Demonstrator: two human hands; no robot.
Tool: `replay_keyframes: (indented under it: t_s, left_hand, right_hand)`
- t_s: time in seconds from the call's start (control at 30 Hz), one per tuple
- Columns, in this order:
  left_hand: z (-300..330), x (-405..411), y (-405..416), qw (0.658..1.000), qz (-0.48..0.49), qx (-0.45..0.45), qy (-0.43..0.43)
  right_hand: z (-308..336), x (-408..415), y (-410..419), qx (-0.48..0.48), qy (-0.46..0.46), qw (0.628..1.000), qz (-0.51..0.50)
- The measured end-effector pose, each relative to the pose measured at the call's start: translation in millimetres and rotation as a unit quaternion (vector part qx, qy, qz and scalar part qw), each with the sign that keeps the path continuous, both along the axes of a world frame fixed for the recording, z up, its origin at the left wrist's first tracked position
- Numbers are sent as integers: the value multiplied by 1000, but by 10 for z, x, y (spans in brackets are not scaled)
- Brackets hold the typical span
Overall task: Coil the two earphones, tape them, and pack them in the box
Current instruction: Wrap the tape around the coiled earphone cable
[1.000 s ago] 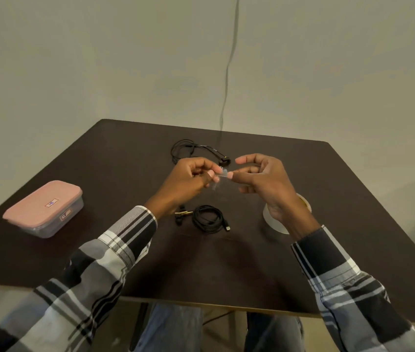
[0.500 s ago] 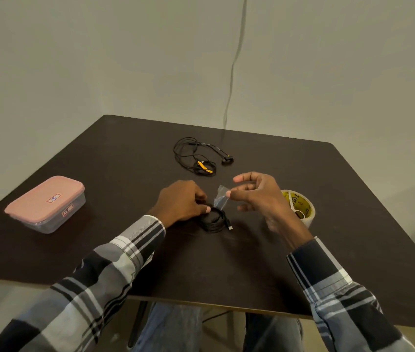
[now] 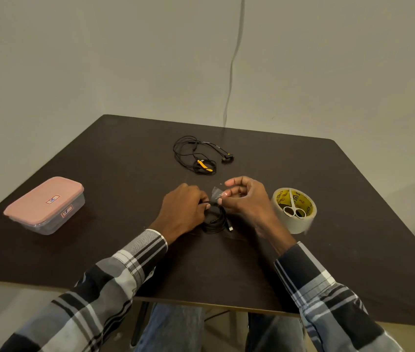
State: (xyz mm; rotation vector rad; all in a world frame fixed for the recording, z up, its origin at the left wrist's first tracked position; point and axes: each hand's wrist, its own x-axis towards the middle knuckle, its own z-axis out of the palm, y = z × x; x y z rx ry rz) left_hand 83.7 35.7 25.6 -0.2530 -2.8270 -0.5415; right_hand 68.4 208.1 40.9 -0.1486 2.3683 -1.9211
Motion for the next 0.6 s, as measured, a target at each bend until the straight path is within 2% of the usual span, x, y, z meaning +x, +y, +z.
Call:
replay_keyframes:
  t_s: [0.47, 0.6]
  left_hand:
    - [21, 54, -8, 998, -7, 57, 10]
    - [20, 63, -19, 995, -31, 97, 18]
  right_hand:
    - [-167, -101, -25, 79, 71, 994, -14]
    - [-165, -81, -33, 75, 75, 994, -1]
